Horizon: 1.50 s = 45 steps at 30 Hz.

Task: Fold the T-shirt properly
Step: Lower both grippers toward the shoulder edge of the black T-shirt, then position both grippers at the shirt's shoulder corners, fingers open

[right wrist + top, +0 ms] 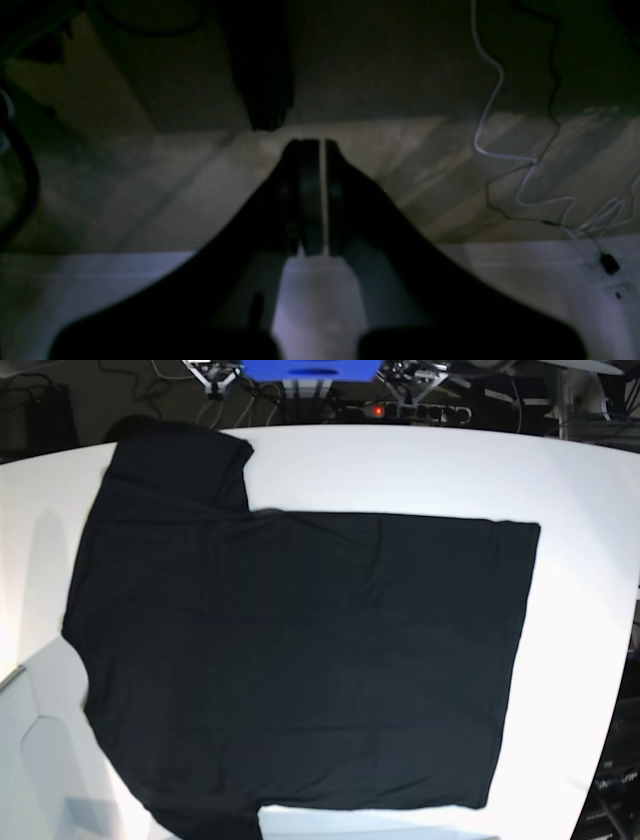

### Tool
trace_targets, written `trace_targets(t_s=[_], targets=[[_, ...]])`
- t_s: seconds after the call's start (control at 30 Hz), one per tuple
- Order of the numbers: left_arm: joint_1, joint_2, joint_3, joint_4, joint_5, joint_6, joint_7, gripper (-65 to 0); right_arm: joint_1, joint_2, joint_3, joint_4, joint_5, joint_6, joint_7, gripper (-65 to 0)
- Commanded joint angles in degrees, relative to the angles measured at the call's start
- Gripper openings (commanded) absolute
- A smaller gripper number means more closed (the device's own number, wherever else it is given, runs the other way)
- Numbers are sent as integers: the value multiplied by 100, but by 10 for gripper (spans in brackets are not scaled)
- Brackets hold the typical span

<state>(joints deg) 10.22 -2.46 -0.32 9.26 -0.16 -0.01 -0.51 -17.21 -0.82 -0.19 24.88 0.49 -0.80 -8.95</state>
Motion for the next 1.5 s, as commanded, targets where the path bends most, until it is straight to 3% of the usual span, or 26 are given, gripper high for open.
trace_targets(t_s=[0.0, 0.43, 0.67, 0.97, 1.27, 1.33, 1.47], targets=[[284, -145, -8, 292, 12, 14, 29, -649, -261, -10, -12, 276, 17, 102, -32, -650], [3536, -717, -17, 5435, 3, 58, 21, -649, -2784, -10, -21, 4197, -1, 102, -68, -650], [4785, -998, -307, 7782, -577, 58, 47, -649, -3839, -2, -12, 6580, -1, 102, -982, -650], [5391, -1007, -1256, 9549, -920, 23, 56, -649, -4789, 350, 32, 9129, -10, 111, -1325, -650], [5040, -989, -1819, 10314, -937, 23, 65, -642, -4182, 438, 85, 9270, -10, 102, -1254, -650], [4890, -980, -1951, 10349, -937, 23, 65, -595, -3953, 447, 85, 9270, -10, 102, -1263, -650], [4574, -1024, -2241, 10349, -1535, 14, 65, -358, -3567, 447, 85, 9270, -10, 102, -1272, -650]])
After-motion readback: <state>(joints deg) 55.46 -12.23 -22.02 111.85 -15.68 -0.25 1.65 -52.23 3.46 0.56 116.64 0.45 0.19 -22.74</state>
